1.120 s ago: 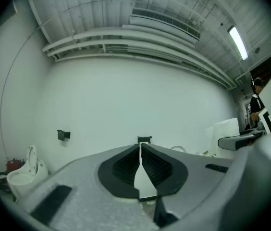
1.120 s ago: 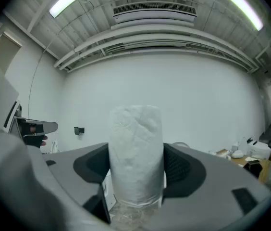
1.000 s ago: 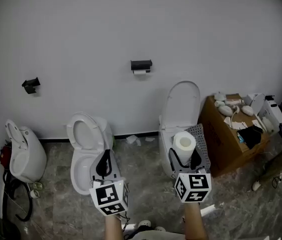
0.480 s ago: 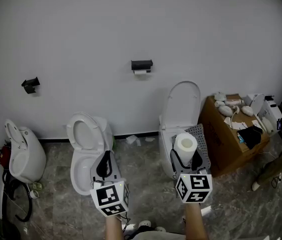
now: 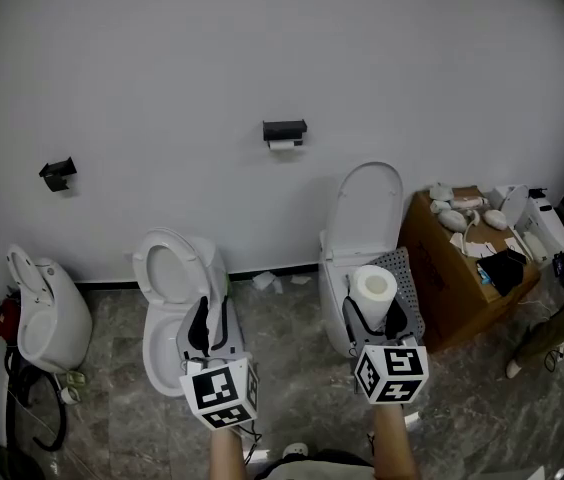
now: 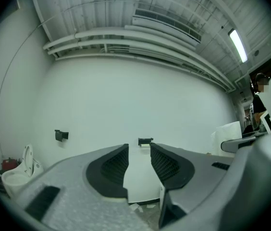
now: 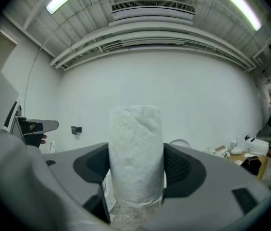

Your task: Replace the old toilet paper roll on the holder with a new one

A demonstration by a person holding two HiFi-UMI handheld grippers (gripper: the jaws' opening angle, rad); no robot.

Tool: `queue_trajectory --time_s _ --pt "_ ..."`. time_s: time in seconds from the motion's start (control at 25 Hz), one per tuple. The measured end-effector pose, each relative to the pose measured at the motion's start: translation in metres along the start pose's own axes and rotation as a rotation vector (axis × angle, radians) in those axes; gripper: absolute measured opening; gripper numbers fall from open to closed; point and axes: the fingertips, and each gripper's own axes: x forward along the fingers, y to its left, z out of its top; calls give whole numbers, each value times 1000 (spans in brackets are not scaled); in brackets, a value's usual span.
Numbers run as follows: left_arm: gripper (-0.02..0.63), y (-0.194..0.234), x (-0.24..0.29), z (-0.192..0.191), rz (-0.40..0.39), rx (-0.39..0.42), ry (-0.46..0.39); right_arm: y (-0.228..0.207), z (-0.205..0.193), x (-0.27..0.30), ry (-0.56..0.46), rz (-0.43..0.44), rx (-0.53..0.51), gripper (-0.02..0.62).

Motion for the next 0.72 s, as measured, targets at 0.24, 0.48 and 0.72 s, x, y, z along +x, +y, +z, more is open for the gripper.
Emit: queue_trajectory --time_s 0.24,0.48,0.72 --pt "200 3 11 -3 -20 5 1 5 -7 8 16 -10 11 308" --pt "202 6 27 -13 -15 -4 17 1 -12 24 33 -3 5 308" --pt "202 9 58 -21 5 5 35 -8 -15 60 42 11 4 308"
